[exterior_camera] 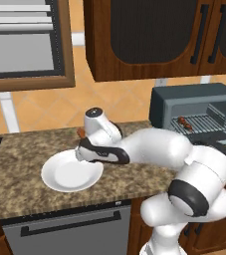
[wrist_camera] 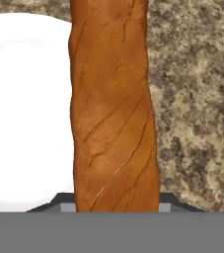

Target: Pick up the kebab skewer and baguette bread, and place them inside the toaster oven. Close the toaster oven door and start by setting the timer.

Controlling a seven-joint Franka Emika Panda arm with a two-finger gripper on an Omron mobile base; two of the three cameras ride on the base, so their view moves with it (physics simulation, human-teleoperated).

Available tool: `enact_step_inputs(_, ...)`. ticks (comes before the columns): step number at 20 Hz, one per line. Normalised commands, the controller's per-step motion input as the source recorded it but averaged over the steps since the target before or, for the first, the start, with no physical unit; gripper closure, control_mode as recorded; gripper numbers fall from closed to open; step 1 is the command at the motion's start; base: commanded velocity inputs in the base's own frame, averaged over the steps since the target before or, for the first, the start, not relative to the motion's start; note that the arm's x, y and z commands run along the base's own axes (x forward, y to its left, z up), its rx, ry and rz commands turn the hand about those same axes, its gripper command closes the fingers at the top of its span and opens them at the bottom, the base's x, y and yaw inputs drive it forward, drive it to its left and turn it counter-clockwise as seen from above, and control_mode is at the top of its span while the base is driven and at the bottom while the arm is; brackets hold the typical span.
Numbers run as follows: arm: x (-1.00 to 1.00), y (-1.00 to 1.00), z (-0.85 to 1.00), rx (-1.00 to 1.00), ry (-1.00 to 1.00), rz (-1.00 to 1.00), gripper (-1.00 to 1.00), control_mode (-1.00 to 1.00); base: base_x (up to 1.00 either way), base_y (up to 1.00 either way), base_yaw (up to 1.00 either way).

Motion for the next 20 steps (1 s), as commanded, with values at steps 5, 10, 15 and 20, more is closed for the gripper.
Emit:
enact_step_inputs(5, -0.19, -1.0, 0.63, 0.0, 0.0, 0.0, 1.0, -1.0, 0.0, 0.0, 0.0)
enact_step_inputs(10, -0.09, -1.0, 0.67, 0.0, 0.01, 0.0, 1.0, -1.0, 0.0, 0.0, 0.0)
enact_step_inputs(15, -0.02, -1.0, 0.61, 0.0, 0.04, 0.0, 1.0, -1.0, 0.0, 0.0, 0.0)
enact_step_inputs(20, 0.0, -1.0, 0.37, -0.02, 0.0, 0.05, 1.0, -1.0, 0.0, 0.0, 0.0)
